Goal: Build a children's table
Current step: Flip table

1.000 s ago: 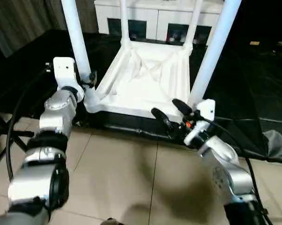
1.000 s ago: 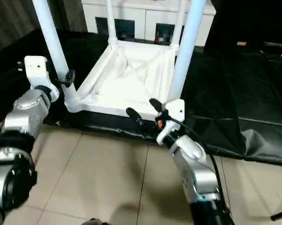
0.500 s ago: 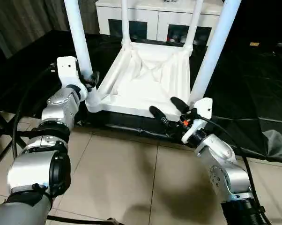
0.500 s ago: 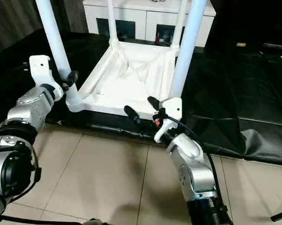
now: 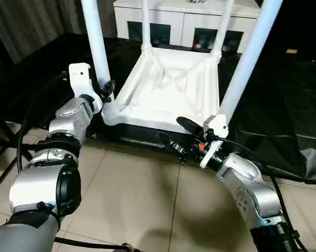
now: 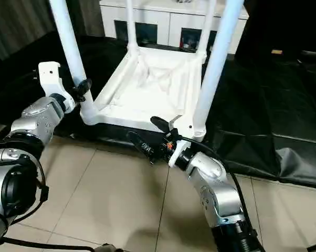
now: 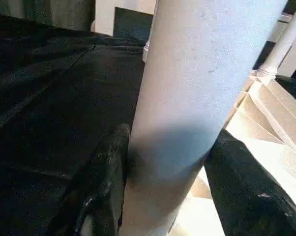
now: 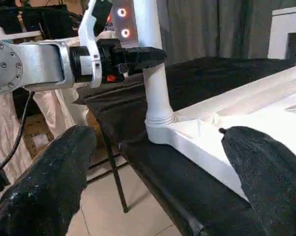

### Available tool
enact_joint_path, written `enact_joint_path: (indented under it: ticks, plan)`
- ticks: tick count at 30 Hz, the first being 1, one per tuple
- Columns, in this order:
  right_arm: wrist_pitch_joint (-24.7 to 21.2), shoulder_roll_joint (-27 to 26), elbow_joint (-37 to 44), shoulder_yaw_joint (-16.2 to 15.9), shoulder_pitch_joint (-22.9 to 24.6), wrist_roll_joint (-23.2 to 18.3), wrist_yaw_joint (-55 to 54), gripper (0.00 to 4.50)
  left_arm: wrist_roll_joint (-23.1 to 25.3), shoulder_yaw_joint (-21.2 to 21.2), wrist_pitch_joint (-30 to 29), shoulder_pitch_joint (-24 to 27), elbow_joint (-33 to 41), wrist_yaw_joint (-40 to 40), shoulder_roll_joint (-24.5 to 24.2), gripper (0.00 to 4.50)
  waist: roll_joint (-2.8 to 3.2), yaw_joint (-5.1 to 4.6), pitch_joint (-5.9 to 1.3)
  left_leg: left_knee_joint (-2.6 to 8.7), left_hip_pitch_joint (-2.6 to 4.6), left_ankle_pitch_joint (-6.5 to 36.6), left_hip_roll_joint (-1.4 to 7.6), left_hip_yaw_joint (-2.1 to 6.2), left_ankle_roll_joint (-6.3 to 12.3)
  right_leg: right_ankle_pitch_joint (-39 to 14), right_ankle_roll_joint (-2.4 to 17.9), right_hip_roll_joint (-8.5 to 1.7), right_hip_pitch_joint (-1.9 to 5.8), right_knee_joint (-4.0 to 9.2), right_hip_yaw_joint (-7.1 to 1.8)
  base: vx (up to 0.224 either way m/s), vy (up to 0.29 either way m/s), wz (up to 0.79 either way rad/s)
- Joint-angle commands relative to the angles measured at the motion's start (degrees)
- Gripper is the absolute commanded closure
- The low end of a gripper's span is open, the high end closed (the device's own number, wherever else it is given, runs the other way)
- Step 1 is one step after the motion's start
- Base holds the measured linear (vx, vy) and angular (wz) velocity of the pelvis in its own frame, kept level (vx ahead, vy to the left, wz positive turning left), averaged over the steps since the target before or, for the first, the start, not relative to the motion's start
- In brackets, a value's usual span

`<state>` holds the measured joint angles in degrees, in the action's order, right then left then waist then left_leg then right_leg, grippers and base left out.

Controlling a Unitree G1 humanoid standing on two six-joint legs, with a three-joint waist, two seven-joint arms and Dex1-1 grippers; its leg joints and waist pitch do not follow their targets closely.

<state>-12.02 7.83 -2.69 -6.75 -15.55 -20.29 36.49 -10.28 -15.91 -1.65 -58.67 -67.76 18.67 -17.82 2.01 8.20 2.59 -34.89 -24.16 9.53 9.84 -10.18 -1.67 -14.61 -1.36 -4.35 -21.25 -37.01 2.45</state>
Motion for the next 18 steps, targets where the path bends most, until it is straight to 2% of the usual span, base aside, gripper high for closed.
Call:
enact_joint_path:
  ticks: [1, 7, 9, 13, 16, 17, 18]
  plan:
    - [0.2, 0.2, 0.4, 0.2, -0.4, 0.2, -0.2, 0.0, -0.3, -0.6, 0.0, -1.0, -1.1, 0.0, 0.3, 2.37, 0.08, -0.23, -3.98, 4.73, 2.76, 12.0, 3.75, 1.95, 0.43, 8.9, 13.0, -4.91, 1.36, 3.79, -2.14, 0.0, 0.0, 0.0]
    - [0.3, -0.5, -0.4, 1.0, -0.3, 1.0, -2.5, 0.0, -4.7, -4.5, -0.8, -1.6, -0.4, -1.2, 1.5, 2.44, 0.13, -0.18, -4.06, 4.64, 2.71, 11.4, 3.66, 1.93, 0.3, 10.0, 13.0, -4.96, 1.35, 3.68, -2.08, 0.0, 0.0, 0.0]
    - [-0.4, -0.9, -1.4, 1.7, -0.2, 1.5, -4.5, 0.0, -8.2, -7.3, -1.7, -1.5, 1.5, -2.5, 3.3, 2.44, 0.24, -0.19, -4.02, 4.69, 2.68, 11.4, 3.68, 1.95, 0.3, 10.2, 12.8, -4.9, 1.32, 3.7, -2.09, 0.0, 0.0, 0.0]
    - [-2.9, -1.3, -3.4, 3.0, -0.2, 2.7, -8.8, 0.0, -12.4, -10.2, -3.3, -0.2, 5.9, -5.5, 7.1, 2.44, 0.01, -0.04, -3.98, 4.64, 2.65, 11.3, 3.65, 1.77, 0.25, 9.6, 13.7, -4.98, 1.38, 3.76, -2.08, 0.0, 0.0, 0.0]
    - [-4.0, -1.4, -3.9, 3.4, -0.2, 2.7, -9.9, 0.0, -13.6, -11.0, -3.8, 0.9, 9.0, -7.6, 9.0, 2.44, -0.04, 0.19, -4.0, 4.42, 2.42, 10.3, 3.49, 1.68, 0.96, 9.0, 13.6, -5.14, 1.53, 3.83, -2.08, 0.0, 0.0, 0.0]
    - [-4.8, -1.8, -4.3, 4.1, -0.3, 2.2, -10.8, 0.0, -14.4, -11.1, -4.7, 2.3, 12.3, -9.0, 10.6, 2.44, -0.13, 0.15, -4.0, 4.38, 2.32, 9.6, 3.58, 1.72, 1.46, 9.7, 13.7, -5.14, 1.6, 3.74, -2.07, 0.0, 0.0, 0.0]
    - [-4.8, -1.8, -4.3, 4.1, -0.3, 2.2, -10.8, 0.0, -14.4, -11.1, -4.7, 2.3, 12.3, -9.0, 10.6, 2.44, -0.08, 0.15, -4.01, 4.31, 2.21, 8.9, 3.68, 1.71, 1.98, 10.5, 14.2, -5.14, 1.54, 3.63, -2.01, 0.0, 0.0, 0.0]
